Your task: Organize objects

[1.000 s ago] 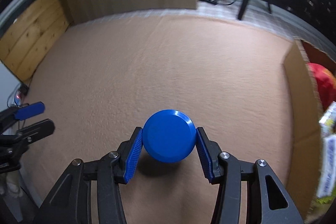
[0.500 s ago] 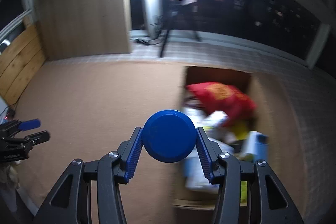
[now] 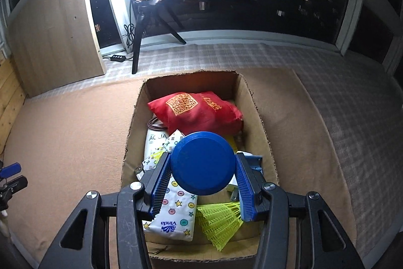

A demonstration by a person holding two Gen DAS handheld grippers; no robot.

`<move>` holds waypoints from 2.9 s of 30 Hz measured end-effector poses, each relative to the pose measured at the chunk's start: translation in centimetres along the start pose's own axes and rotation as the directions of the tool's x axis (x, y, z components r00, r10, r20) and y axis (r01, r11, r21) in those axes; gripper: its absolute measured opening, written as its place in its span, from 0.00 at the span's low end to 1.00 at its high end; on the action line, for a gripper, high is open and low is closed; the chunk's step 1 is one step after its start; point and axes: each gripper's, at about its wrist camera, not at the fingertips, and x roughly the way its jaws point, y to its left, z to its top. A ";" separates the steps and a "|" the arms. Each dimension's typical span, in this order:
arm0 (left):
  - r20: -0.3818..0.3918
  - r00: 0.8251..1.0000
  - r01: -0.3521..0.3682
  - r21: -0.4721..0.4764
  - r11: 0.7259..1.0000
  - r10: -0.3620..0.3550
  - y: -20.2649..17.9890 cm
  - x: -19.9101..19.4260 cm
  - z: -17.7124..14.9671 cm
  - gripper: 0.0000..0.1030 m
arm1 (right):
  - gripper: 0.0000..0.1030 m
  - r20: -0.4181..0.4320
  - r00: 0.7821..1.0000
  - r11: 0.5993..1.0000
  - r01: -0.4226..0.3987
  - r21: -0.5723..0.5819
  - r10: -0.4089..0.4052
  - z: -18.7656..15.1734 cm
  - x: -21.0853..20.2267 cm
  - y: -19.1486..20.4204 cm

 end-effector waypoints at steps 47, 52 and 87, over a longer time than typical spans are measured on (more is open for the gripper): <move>0.138 0.986 -0.085 -0.048 0.995 0.091 8.5 -11.0 -1.7 0.89 | 0.80 0.104 0.992 0.989 -0.054 -0.137 0.068 -4.8 -9.3 21.4; 0.119 0.987 -0.098 -0.060 0.993 0.105 10.2 -11.2 -2.7 0.89 | 0.80 0.106 0.993 0.991 -0.038 -0.131 0.052 -5.8 -9.5 23.0; 0.116 0.985 -0.117 -0.069 0.991 0.124 12.3 -11.1 -2.9 0.90 | 0.81 0.114 0.993 0.988 0.002 -0.153 0.016 -5.7 -9.3 25.2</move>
